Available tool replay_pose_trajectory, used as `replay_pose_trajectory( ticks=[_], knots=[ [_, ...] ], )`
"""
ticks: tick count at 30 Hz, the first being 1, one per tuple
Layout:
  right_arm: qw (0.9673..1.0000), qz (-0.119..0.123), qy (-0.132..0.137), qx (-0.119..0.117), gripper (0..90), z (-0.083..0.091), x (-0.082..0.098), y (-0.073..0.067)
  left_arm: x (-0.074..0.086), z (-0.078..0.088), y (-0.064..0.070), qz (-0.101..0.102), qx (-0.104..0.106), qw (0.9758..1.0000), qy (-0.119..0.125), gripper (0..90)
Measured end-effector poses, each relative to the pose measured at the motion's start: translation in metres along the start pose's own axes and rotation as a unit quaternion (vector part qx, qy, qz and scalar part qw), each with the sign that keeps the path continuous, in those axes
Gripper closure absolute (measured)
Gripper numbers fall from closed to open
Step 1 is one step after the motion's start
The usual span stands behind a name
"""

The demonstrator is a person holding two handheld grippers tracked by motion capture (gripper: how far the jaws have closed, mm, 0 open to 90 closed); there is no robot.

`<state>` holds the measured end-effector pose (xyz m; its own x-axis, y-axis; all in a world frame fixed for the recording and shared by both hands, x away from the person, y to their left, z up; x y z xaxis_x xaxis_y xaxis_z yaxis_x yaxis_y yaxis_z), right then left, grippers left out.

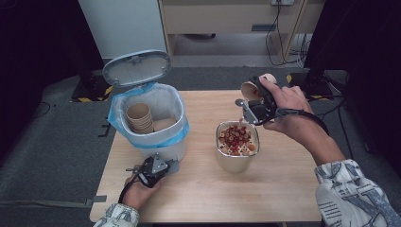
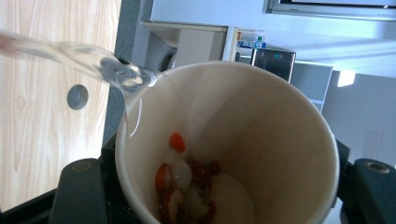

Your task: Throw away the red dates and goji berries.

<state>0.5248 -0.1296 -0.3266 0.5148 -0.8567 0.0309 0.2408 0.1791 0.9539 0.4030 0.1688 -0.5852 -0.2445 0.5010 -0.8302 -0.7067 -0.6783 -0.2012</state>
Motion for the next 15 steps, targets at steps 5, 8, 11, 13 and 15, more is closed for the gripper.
replay_pose_trajectory(
  ticks=[5, 8, 11, 13, 15],
  knots=[
    [0.9997, 0.024, -0.007, -0.002, 30.2, 0.0009, -0.0002, 0.0002, 0.0000, 0.0000, 0.0000, 0.000, 0.000, 1.0000, 0.000, 89.7],
    [0.9988, 0.047, -0.014, -0.003, 30.3, 0.0017, -0.0002, 0.0001, 0.0000, 0.0000, 0.0000, 0.000, 0.000, 1.0000, 0.000, 89.7],
    [0.9979, 0.061, -0.020, -0.004, 30.4, 0.0017, -0.0003, -0.0002, 0.0000, 0.0000, 0.0000, 0.000, 0.000, 1.0000, 0.000, 89.7],
    [0.9966, 0.078, -0.023, -0.006, 30.6, 0.0010, -0.0003, -0.0009, 0.0000, 0.0000, 0.0000, 0.000, 0.000, 1.0000, 0.000, 89.7],
    [0.9958, 0.089, -0.024, -0.008, 30.7, -0.0001, -0.0004, -0.0023, 0.0000, 0.0000, 0.0000, 0.000, 0.000, 1.0000, 0.000, 89.7]
  ],
)
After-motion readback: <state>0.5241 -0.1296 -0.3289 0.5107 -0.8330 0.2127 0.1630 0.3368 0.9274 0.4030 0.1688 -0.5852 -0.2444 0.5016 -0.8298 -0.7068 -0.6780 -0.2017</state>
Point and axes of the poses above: each handheld gripper's, and its own axes: z roughly backward along the jaws, x roughly out of its underside, y roughly to its right, the point moved 10 cm from there along -z, roughly forward along the jaws, and after that the axes turned 15 degrees about y, right-handed, at the moved point
